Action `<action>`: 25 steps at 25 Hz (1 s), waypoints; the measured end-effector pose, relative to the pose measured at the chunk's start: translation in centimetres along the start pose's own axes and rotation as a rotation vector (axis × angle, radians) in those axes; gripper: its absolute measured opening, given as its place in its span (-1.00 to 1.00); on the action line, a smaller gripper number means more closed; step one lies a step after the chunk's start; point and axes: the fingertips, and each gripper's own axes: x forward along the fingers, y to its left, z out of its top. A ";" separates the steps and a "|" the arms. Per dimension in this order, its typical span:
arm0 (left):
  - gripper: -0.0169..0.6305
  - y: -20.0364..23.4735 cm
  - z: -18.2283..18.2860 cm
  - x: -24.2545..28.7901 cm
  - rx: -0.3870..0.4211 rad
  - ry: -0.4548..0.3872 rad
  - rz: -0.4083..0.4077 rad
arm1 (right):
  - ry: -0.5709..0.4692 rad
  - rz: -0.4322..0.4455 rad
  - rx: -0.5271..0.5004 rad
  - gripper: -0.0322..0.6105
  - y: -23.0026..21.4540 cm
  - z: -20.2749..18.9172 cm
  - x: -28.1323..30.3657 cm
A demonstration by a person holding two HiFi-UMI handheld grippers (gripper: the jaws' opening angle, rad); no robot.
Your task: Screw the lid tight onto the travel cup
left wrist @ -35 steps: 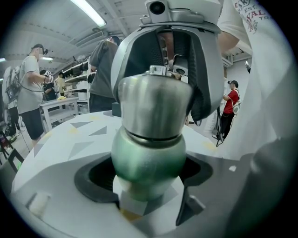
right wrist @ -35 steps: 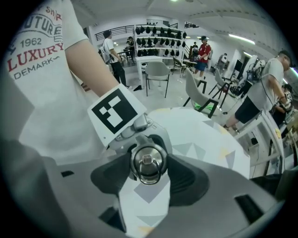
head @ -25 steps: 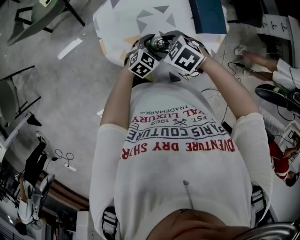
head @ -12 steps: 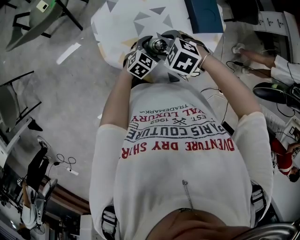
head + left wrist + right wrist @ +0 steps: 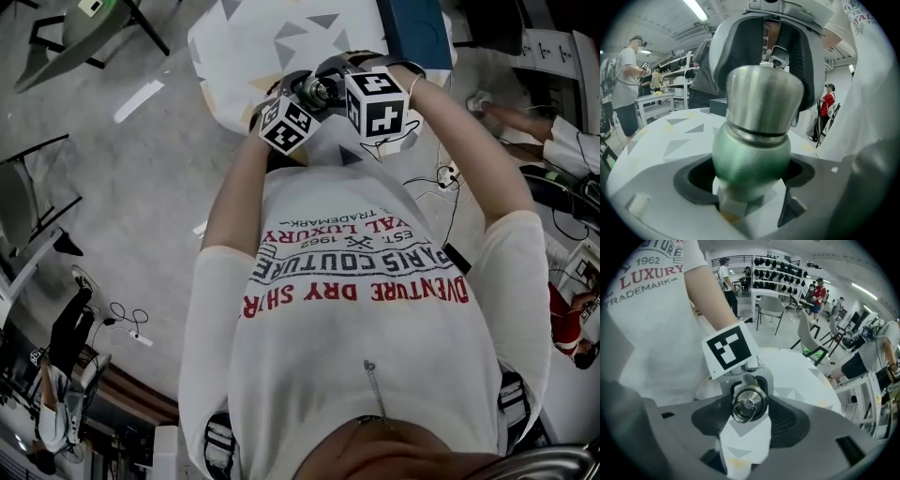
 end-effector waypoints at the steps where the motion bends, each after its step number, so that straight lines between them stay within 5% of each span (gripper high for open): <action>1: 0.29 0.0 0.0 0.0 0.001 0.004 -0.003 | -0.002 0.010 -0.002 -0.14 0.1 0.0 0.1; 7: 0.29 -0.1 -0.2 0.0 -0.001 0.022 -0.010 | -0.042 0.003 0.089 -0.15 0.0 0.1 0.2; 15: 0.30 0.0 -0.3 0.0 0.002 0.040 -0.019 | -0.078 -0.100 0.410 -0.15 -0.9 0.0 0.0; 20: 0.30 0.0 -0.3 0.1 0.000 0.046 -0.028 | -0.115 -0.202 0.696 -0.15 -1.3 -0.4 0.0; 25: 0.31 0.0 -0.3 0.1 -0.009 0.038 -0.032 | -0.132 -0.242 0.680 -0.15 -1.4 -0.5 -0.2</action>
